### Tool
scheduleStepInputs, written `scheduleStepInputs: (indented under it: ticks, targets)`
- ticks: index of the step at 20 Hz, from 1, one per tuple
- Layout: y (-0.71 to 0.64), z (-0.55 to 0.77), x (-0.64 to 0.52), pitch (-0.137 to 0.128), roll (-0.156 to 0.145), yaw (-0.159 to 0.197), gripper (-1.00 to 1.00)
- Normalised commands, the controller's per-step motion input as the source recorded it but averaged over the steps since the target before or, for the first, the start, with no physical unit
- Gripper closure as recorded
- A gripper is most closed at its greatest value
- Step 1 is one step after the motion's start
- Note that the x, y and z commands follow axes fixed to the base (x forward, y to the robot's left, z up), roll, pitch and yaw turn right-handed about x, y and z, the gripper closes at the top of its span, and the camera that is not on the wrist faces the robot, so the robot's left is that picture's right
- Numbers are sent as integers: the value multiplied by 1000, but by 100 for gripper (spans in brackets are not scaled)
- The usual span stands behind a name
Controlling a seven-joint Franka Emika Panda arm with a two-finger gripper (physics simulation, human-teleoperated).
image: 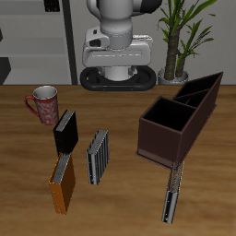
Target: Place the left striped book into the left desk caddy's right compartment and place the right striped book into the left desk caddy's right compartment and place the orange book into the left desk caddy's left compartment
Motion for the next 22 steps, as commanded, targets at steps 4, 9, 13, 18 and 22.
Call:
scheduleStepInputs:
  ticks: [4, 9, 13, 18, 22]
  targets:
    - [181, -44, 55, 7, 22, 20, -100]
    - [143, -21, 81, -1, 25, 10, -100]
    - [100, 17, 154, 3, 23, 19, -100]
    - [152, 121, 320, 3, -13, -14, -100]
    - [135, 159, 270, -25, -23, 12, -100]
